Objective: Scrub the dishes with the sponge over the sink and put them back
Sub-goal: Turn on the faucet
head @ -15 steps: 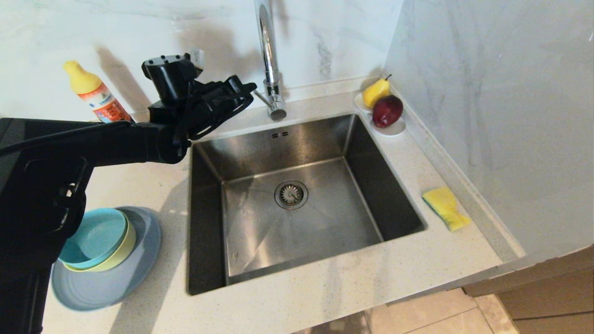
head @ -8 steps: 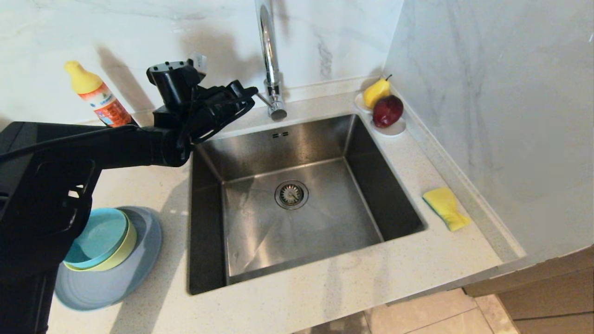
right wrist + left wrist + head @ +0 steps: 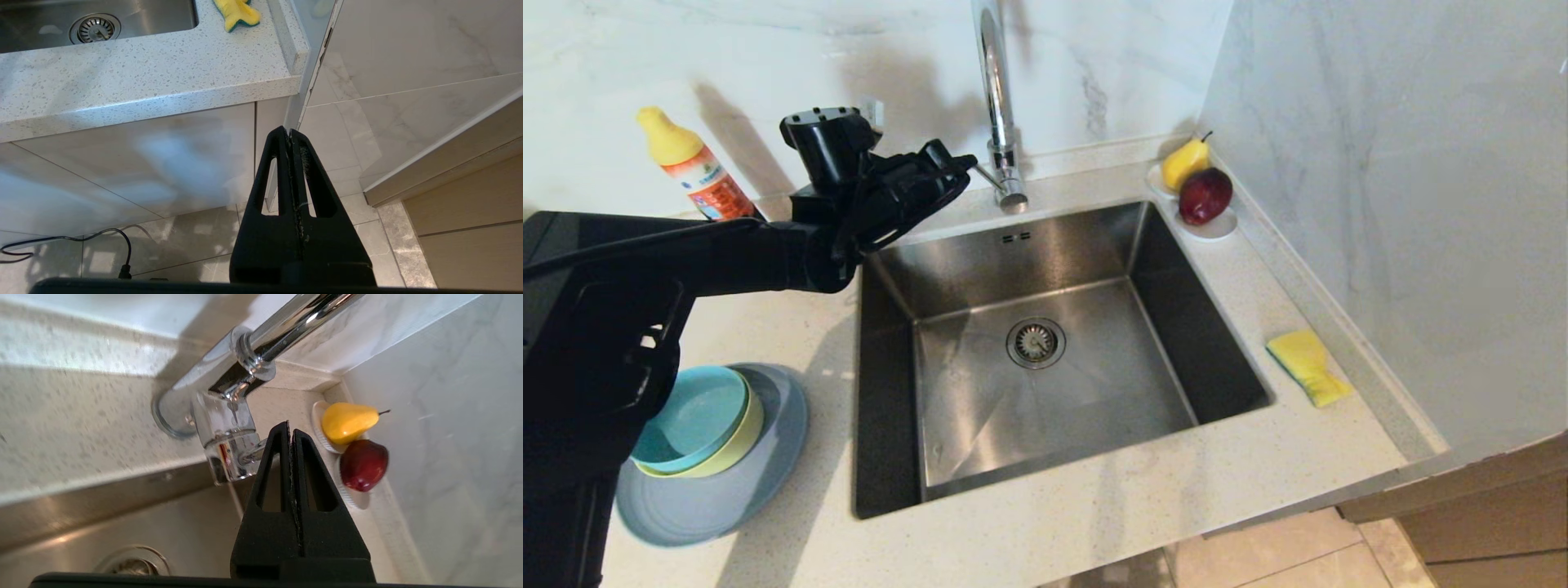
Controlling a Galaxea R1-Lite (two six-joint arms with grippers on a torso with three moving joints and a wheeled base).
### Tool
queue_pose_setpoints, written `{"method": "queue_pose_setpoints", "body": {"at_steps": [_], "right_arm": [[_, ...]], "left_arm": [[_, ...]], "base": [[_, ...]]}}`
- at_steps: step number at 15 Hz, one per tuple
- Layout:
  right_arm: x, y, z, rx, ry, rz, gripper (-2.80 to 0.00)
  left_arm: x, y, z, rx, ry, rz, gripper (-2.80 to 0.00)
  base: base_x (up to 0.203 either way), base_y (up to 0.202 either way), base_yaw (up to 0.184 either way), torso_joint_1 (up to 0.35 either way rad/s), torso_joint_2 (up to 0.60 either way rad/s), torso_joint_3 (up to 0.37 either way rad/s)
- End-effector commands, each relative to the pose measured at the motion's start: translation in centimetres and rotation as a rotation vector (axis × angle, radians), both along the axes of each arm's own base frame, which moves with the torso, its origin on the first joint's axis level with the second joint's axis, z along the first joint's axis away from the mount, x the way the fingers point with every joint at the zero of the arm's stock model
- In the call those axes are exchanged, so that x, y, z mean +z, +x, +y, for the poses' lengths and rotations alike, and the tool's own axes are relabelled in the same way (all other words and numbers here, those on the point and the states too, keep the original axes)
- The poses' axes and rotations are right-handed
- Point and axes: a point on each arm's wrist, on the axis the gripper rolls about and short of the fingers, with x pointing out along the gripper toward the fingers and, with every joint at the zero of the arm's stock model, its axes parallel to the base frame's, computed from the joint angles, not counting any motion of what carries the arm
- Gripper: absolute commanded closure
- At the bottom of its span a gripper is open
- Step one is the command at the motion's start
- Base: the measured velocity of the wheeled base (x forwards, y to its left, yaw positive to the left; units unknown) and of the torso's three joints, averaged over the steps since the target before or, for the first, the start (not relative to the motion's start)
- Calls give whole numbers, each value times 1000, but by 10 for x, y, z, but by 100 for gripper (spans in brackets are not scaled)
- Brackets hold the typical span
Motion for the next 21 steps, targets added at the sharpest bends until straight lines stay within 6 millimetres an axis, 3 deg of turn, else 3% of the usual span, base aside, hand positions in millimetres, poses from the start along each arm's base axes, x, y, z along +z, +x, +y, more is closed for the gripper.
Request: {"method": "queue_pose_setpoints", "body": {"at_steps": [1, 6, 13, 17, 21], "right_arm": [[0, 0, 0, 2, -1, -1, 0], [0, 0, 0, 1, -1, -1, 0], [0, 0, 0, 2, -1, -1, 0], [0, 0, 0, 0, -1, -1, 0], [0, 0, 0, 1, -1, -1, 0]], "left_arm": [[-2, -4, -2, -10, -5, 23, 0], [6, -15, -4, -23, -1, 59, 0], [1, -27, -1, -15, 5, 92, 0], [34, -31, 15, 40, -20, 10, 0], [81, -75, 28, 82, -20, -20, 0]], "base": [[0, 0, 0, 0, 0, 0], [0, 0, 0, 0, 0, 0], [0, 0, 0, 0, 0, 0], [0, 0, 0, 0, 0, 0], [0, 0, 0, 0, 0, 0]]}}
